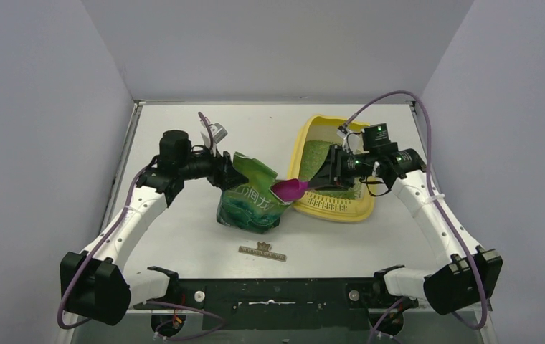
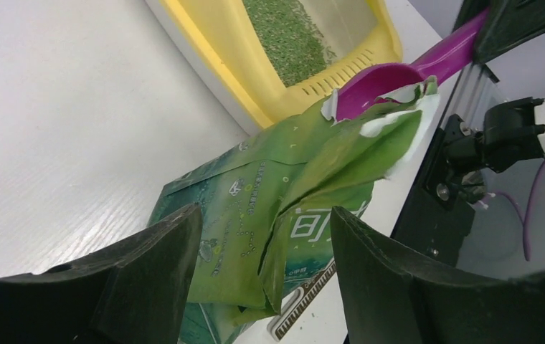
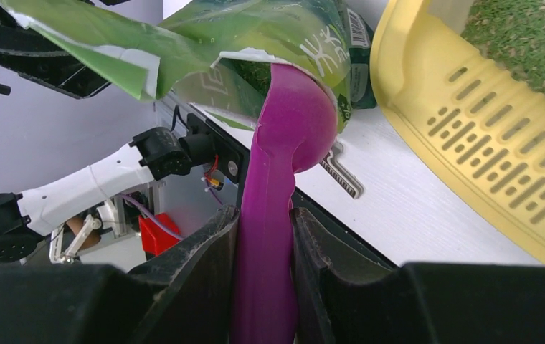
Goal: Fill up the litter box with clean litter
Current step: 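Scoop the cat litter from the cat litter bag.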
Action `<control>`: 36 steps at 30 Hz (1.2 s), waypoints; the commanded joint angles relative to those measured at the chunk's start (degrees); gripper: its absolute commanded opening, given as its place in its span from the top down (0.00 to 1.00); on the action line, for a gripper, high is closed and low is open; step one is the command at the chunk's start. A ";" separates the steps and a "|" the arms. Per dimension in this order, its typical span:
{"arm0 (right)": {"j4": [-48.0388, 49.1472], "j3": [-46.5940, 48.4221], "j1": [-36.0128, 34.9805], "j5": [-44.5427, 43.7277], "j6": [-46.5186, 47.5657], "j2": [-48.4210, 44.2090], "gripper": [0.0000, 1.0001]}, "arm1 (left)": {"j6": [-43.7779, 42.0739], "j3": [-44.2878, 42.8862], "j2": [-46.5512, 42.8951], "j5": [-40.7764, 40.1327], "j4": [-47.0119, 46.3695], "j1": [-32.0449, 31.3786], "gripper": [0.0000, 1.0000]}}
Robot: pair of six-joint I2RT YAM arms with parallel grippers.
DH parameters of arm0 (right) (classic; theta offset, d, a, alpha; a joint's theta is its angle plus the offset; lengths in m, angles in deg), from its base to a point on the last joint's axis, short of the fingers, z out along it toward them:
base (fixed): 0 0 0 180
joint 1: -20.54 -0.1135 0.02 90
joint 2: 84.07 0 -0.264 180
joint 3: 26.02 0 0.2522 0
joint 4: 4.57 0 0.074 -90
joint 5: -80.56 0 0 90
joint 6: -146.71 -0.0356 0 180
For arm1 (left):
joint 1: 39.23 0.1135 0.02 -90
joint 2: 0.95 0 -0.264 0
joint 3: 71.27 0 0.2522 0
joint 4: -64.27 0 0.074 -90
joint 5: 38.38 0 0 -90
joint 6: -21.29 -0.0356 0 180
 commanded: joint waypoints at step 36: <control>-11.92 22.56 -19.77 -12.19 -1.90 31.69 1.00 | -17.61 0.65 -4.16 7.55 2.29 -1.33 1.00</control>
